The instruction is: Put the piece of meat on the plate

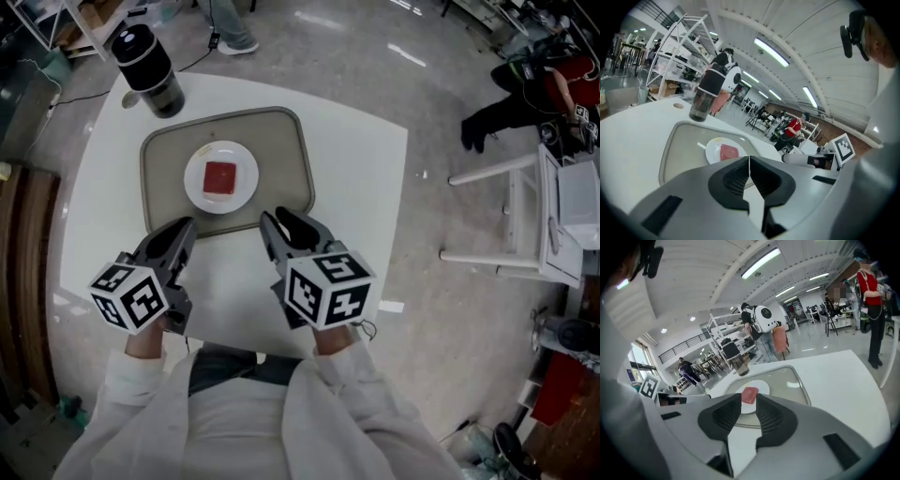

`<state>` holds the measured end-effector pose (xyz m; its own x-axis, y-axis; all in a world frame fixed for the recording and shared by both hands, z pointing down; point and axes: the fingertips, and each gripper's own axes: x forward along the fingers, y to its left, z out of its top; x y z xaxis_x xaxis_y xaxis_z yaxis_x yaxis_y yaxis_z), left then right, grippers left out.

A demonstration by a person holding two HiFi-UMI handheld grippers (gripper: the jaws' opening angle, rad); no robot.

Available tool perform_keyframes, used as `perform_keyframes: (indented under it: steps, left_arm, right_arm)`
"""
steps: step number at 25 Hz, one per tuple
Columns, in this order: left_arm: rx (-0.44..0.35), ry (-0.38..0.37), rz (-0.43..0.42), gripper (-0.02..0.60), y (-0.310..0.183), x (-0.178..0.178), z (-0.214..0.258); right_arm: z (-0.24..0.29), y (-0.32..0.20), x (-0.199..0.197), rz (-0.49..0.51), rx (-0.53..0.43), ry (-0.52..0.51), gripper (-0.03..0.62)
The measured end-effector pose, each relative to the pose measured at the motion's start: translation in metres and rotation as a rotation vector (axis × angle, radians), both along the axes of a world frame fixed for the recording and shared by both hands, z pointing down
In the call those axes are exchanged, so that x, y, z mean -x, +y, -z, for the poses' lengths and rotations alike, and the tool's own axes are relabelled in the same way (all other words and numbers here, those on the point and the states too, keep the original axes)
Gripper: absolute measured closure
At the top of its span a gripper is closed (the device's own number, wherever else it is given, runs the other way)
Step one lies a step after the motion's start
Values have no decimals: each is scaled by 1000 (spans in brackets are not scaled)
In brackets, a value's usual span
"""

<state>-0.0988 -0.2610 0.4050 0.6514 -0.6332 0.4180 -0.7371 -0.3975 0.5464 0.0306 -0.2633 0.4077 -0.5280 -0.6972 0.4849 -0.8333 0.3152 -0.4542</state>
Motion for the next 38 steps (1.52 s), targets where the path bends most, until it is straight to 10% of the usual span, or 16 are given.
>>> perform_keyframes:
  steps: [10, 38]
  left_arm:
    - [-57, 113, -55, 571, 96, -50, 23]
    - [-54, 57, -146, 571, 223, -107, 34]
  right_arm:
    - [31, 82, -10, 95, -103, -69, 568]
    - [43, 209, -23, 251, -127, -11, 579]
